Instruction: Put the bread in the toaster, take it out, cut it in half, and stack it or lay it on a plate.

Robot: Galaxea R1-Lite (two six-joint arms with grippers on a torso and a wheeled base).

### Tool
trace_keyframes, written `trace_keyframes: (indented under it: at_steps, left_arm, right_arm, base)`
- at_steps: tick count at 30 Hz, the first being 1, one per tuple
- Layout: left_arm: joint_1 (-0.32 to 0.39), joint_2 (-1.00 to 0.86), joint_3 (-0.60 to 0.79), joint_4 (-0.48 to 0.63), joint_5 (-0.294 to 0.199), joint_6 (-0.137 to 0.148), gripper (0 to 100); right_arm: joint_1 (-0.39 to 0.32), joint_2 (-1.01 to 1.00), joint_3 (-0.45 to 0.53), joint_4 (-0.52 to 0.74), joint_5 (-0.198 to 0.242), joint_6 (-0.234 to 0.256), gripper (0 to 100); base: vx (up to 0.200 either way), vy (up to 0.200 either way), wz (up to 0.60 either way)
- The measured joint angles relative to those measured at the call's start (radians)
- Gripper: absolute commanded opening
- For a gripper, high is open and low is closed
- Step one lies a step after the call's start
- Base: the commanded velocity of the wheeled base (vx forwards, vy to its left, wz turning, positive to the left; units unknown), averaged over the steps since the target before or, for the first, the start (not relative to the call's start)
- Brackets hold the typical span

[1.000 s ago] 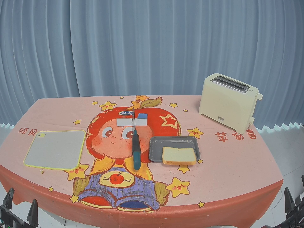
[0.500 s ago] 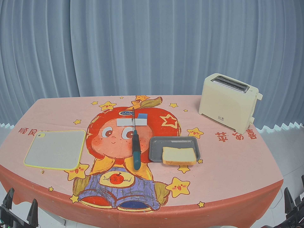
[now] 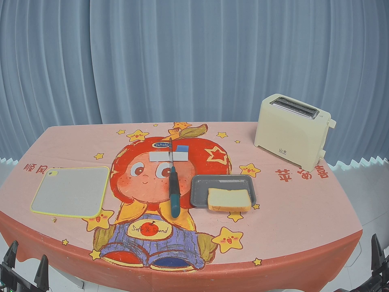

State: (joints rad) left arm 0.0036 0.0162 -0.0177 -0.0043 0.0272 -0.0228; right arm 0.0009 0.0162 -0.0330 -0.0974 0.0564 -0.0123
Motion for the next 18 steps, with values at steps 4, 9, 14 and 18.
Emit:
trace_keyframes:
  at_steps: [4,9,14,18]
  left_arm:
    - [0.000,0.000,0.000,0.000,0.000,0.000,100]
    - [0.000,0.000,0.000,0.000,0.000,0.000,100]
    - [0.000,0.000,0.000,0.000,0.000,0.000,100]
    - [0.000,0.000,0.000,0.000,0.000,0.000,100]
  right_arm:
    - [0.003,0.000,-0.013,0.001,0.028,0.002,100]
    - [0.011,0.004,-0.046,0.003,0.041,0.015,100]
    - [0.060,0.049,-0.078,0.003,0.036,0.042,100]
    - [0.091,0.084,-0.092,0.004,0.026,0.048,100]
  base:
    - [0.000,0.000,0.00]
    - [0.000,0.000,0.00]
    - [0.000,0.000,0.00]
    - [0.000,0.000,0.00]
